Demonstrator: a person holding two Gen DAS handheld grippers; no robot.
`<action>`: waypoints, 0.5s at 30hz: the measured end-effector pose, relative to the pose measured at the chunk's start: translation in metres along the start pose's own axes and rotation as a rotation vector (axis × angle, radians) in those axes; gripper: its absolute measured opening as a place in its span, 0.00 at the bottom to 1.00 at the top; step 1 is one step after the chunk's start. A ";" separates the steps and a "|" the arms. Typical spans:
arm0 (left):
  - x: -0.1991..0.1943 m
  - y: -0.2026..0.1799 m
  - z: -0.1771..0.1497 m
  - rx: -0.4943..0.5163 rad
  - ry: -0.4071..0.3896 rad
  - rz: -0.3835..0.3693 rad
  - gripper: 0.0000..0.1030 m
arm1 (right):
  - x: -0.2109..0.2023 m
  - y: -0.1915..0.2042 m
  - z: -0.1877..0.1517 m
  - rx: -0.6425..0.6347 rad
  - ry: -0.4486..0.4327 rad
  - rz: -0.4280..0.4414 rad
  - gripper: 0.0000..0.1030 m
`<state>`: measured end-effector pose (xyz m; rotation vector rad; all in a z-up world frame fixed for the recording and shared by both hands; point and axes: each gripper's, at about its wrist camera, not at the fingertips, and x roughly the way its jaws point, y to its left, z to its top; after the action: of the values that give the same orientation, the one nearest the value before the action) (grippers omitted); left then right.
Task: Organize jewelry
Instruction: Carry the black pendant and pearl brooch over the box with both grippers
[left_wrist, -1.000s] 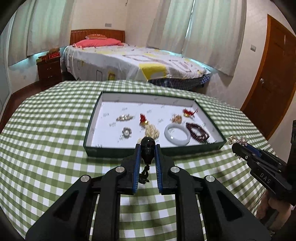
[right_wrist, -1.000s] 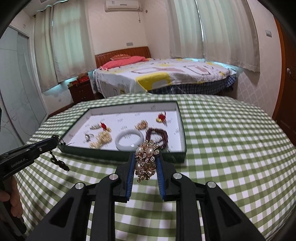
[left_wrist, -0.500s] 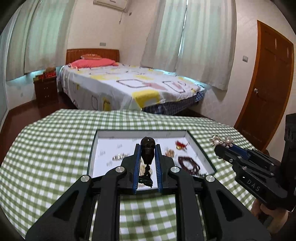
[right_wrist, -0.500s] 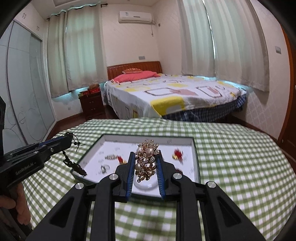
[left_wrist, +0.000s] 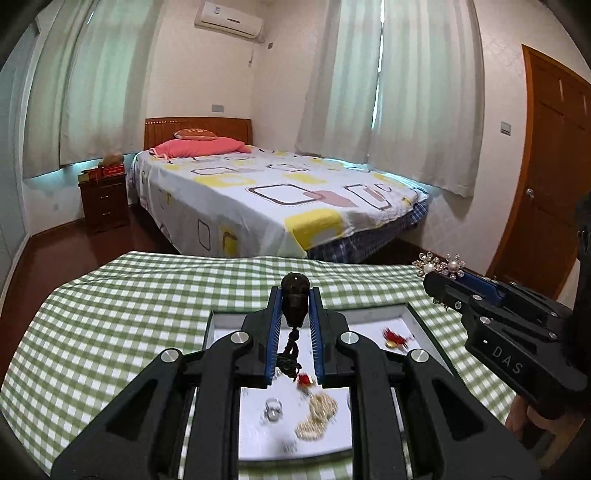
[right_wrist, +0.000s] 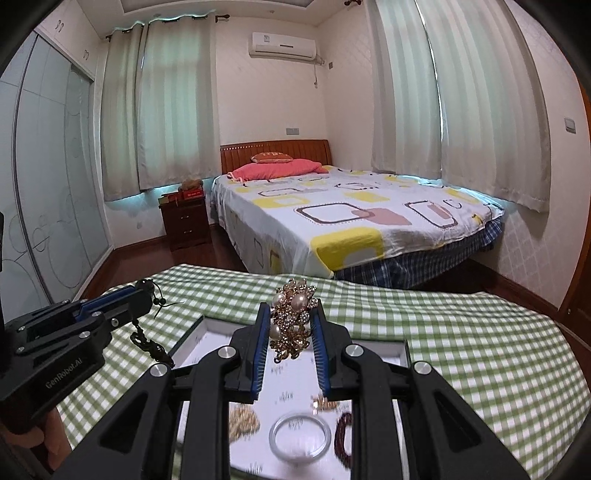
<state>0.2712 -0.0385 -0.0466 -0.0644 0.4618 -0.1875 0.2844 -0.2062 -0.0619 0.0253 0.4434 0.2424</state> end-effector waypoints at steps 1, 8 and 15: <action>0.007 0.002 0.002 -0.002 0.000 0.009 0.15 | 0.003 0.001 0.001 0.000 0.001 -0.001 0.22; 0.064 0.012 -0.005 -0.025 0.089 0.043 0.15 | 0.052 -0.004 -0.010 0.023 0.077 0.004 0.22; 0.123 0.015 -0.022 -0.019 0.221 0.075 0.15 | 0.096 -0.005 -0.027 0.021 0.184 -0.004 0.22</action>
<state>0.3713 -0.0481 -0.1217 -0.0445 0.6856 -0.1168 0.3577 -0.1890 -0.1268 0.0223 0.6289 0.2367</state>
